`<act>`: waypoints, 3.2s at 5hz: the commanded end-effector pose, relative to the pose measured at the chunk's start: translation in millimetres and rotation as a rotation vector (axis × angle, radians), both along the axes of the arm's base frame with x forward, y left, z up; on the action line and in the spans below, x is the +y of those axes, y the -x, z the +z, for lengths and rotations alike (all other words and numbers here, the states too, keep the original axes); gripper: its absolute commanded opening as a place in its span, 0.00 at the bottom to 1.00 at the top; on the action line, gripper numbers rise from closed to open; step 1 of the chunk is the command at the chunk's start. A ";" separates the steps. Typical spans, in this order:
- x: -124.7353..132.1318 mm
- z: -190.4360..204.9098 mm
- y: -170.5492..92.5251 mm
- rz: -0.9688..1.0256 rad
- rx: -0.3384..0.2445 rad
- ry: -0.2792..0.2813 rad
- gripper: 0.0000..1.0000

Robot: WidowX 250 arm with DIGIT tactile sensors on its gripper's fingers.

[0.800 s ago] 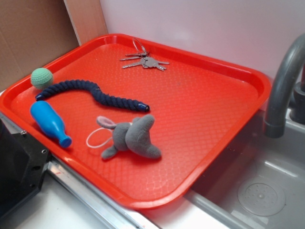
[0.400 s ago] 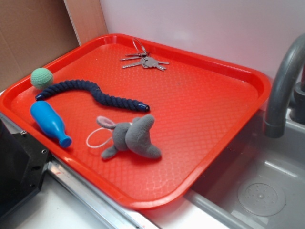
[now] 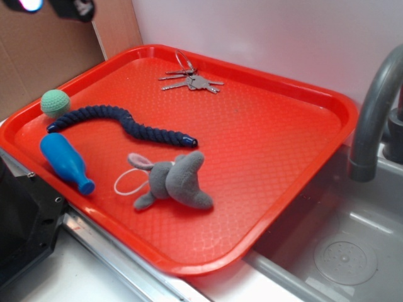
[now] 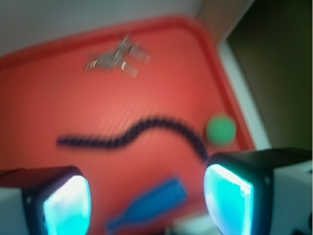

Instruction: Grab the silver keys.

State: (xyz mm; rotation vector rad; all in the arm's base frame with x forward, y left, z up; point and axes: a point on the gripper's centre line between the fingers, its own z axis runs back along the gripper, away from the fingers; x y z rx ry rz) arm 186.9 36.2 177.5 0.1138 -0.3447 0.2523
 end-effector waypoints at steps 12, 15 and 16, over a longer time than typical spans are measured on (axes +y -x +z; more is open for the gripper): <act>21.9 -125.8 -157.5 0.153 -0.222 0.186 0.00; 10.7 -74.5 -146.6 0.009 -0.251 0.038 0.00; -0.8 -25.8 -122.5 -0.118 -0.213 0.030 0.00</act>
